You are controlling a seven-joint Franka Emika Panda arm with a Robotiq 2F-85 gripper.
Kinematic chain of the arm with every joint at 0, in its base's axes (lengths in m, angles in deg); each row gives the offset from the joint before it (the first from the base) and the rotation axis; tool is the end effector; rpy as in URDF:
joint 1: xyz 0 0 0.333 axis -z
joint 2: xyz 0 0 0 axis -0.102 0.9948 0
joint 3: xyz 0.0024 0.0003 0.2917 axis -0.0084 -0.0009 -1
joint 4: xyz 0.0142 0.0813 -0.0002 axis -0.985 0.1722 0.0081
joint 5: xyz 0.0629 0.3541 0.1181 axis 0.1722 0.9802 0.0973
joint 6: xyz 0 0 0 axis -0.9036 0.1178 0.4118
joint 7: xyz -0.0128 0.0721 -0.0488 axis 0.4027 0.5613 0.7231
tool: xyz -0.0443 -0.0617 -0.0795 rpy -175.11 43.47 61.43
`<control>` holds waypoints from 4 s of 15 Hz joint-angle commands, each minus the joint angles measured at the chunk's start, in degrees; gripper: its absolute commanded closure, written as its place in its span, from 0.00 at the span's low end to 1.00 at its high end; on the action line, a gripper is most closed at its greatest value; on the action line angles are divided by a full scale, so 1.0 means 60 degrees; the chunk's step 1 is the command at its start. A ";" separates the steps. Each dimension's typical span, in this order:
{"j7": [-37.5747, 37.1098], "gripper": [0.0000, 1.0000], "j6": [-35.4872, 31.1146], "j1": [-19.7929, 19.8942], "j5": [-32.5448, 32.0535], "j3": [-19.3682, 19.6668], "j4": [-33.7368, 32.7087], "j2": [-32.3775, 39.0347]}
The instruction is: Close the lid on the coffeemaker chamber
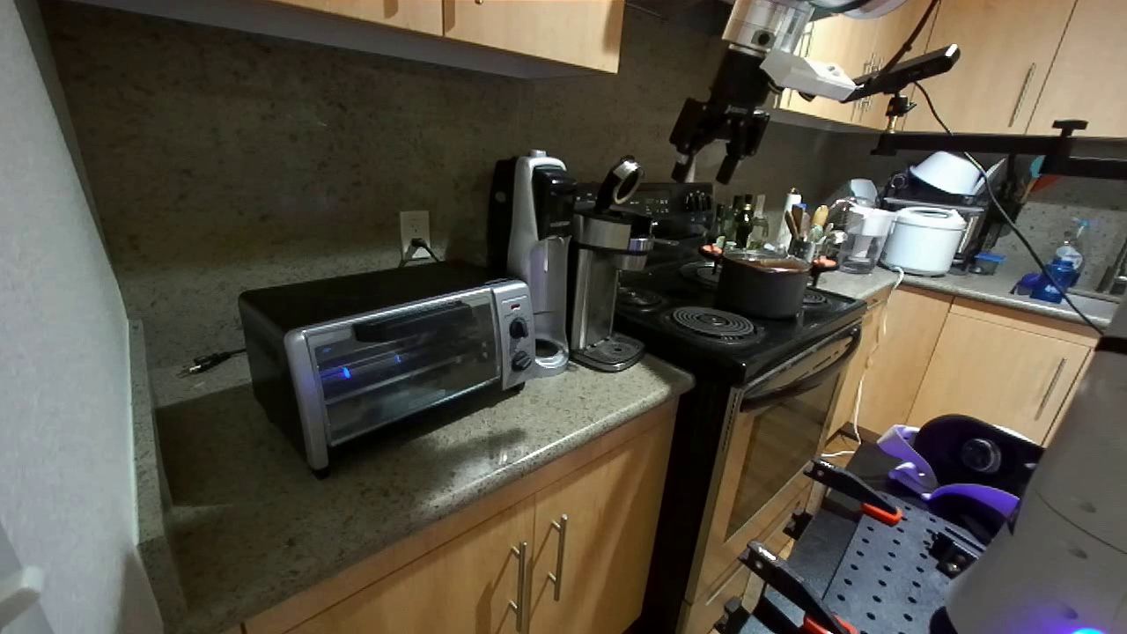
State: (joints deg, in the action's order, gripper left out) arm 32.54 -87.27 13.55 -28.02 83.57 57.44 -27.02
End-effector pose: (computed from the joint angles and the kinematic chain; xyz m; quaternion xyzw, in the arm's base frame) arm 0.4120 -0.1303 0.4692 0.9807 -0.1146 0.1576 0.0169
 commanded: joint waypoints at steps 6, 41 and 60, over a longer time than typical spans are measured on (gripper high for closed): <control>0.0120 0.00 -0.0885 -0.0034 0.0541 0.0061 -0.0449 0.0580; -0.0400 0.00 -0.1457 0.0245 0.1952 0.0387 -0.5276 0.4109; -0.0557 0.00 -0.1222 0.0642 0.1966 0.0312 -0.8098 0.6565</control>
State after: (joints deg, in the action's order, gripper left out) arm 30.86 -95.50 16.59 -16.79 86.05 12.38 10.30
